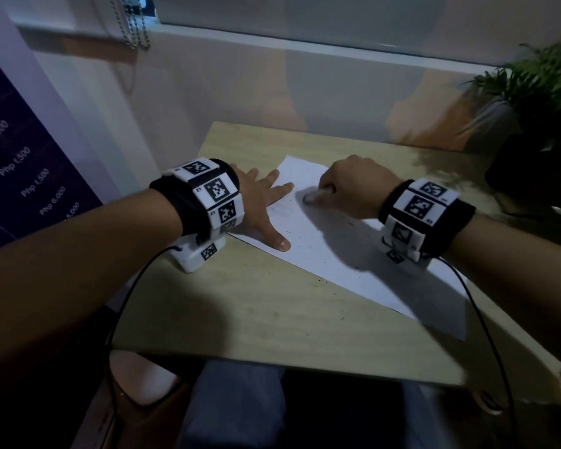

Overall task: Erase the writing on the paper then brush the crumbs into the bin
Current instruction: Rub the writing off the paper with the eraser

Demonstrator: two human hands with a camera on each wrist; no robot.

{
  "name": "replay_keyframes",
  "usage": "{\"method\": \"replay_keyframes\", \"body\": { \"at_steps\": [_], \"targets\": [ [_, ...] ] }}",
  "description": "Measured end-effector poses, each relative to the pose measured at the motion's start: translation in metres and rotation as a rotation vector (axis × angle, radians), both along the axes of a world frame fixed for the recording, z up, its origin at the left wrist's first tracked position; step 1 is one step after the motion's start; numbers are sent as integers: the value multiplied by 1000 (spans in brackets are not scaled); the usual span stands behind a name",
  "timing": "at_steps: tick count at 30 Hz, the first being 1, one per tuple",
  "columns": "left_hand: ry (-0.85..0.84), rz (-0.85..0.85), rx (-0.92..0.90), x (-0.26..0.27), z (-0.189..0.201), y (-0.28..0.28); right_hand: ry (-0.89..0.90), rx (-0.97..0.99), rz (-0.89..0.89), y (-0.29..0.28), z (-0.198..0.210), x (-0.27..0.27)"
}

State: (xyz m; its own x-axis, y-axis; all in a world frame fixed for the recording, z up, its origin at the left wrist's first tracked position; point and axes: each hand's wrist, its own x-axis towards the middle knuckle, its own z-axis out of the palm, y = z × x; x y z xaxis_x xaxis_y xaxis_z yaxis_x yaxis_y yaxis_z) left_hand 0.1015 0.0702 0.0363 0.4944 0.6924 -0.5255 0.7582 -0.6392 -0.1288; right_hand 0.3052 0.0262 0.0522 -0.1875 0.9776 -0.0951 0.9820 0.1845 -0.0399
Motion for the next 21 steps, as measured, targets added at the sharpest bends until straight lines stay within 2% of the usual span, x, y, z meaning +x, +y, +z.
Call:
{"method": "replay_keyframes", "body": {
  "at_steps": [2, 5, 8, 10, 13, 17, 19, 21],
  "targets": [
    [-5, 2, -3, -1, -1, 1, -57, 57, -32, 4, 0, -3],
    [-10, 5, -6, 0, -1, 1, -110, 116, 55, -11, -4, -21],
    [-14, 10, -3, 1, -2, 2, -22, 34, 146, -21, -8, -29],
    [-1, 9, -4, 0, -2, 1, 45, -20, 89, -10, -5, -19],
    [-5, 4, 7, 1, -1, 0, 5, 50, -27, 10, -1, -1],
    [-14, -4, 15, -1, -4, 1, -86, 105, 26, 1, -5, -10],
    [-16, -6, 20, -1, -4, 2, -36, 47, 107, -9, -8, -16],
    [-13, -2, 18, -1, -3, 0, 42, -33, 115, -7, -5, -13]
  ]
}}
